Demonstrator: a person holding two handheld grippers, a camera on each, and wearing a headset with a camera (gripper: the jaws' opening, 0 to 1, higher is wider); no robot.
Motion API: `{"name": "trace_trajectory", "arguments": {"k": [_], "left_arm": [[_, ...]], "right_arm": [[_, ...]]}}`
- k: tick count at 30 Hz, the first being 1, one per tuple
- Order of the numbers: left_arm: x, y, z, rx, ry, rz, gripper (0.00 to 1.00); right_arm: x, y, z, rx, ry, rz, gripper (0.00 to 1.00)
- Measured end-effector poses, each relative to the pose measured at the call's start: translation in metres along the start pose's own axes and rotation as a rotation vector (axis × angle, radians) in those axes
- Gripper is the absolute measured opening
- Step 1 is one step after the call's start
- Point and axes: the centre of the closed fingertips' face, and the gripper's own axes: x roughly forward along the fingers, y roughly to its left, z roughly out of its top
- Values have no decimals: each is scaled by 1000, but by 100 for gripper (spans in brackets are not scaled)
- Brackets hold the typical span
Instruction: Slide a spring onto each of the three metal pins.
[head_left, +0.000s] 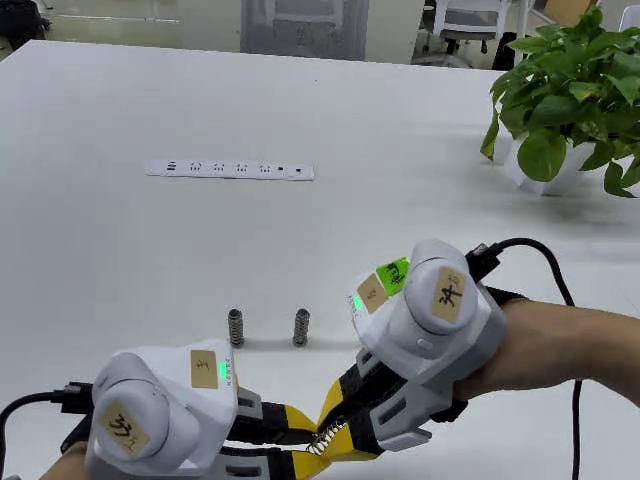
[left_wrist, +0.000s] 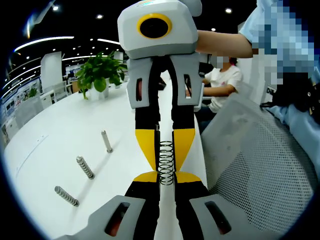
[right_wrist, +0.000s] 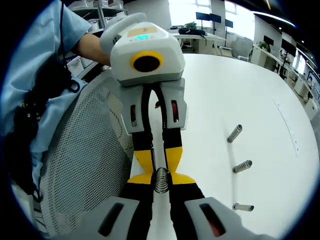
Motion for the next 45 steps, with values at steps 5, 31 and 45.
{"name": "trace_trajectory", "arguments": {"k": [5, 31, 45], "left_arm": [[2, -1, 0, -10, -5, 1, 10], [-32, 44, -15, -270, -115, 243, 63], [-60, 73, -25, -342, -158, 440, 100]], "right_arm": [[-1, 0, -2, 5, 7, 3, 12], [2, -3, -6, -9, 38, -4, 12], [-4, -18, -16, 1, 79, -45, 12]]}}
